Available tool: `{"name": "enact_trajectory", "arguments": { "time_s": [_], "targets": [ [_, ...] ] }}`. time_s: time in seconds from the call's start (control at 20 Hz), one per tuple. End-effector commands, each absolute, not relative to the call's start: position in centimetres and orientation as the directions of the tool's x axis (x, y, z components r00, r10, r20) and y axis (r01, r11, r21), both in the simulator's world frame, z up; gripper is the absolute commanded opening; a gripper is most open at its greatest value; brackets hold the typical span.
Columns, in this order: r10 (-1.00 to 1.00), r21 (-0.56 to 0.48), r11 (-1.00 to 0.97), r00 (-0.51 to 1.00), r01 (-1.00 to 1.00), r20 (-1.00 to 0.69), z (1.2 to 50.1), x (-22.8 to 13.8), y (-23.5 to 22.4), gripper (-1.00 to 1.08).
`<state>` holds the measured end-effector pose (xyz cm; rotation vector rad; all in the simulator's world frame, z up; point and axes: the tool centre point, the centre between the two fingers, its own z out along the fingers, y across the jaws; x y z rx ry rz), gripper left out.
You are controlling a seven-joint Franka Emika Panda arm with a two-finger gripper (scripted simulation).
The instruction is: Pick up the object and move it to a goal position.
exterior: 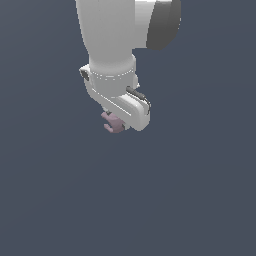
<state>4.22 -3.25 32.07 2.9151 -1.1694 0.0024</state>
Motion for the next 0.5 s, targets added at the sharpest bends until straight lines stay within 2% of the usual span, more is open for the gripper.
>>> {"name": "enact_trajectory", "arguments": {
  "time_s": [0.0,0.45],
  "targets": [
    [-0.691,0.001,-0.723,0.723,-0.691,0.001,34.4,4.6,-3.0,-1.00],
    [-0.690,0.000,-0.724,0.724,-0.690,0.000,39.7,5.8,-2.5,-1.00]
  ]
}}
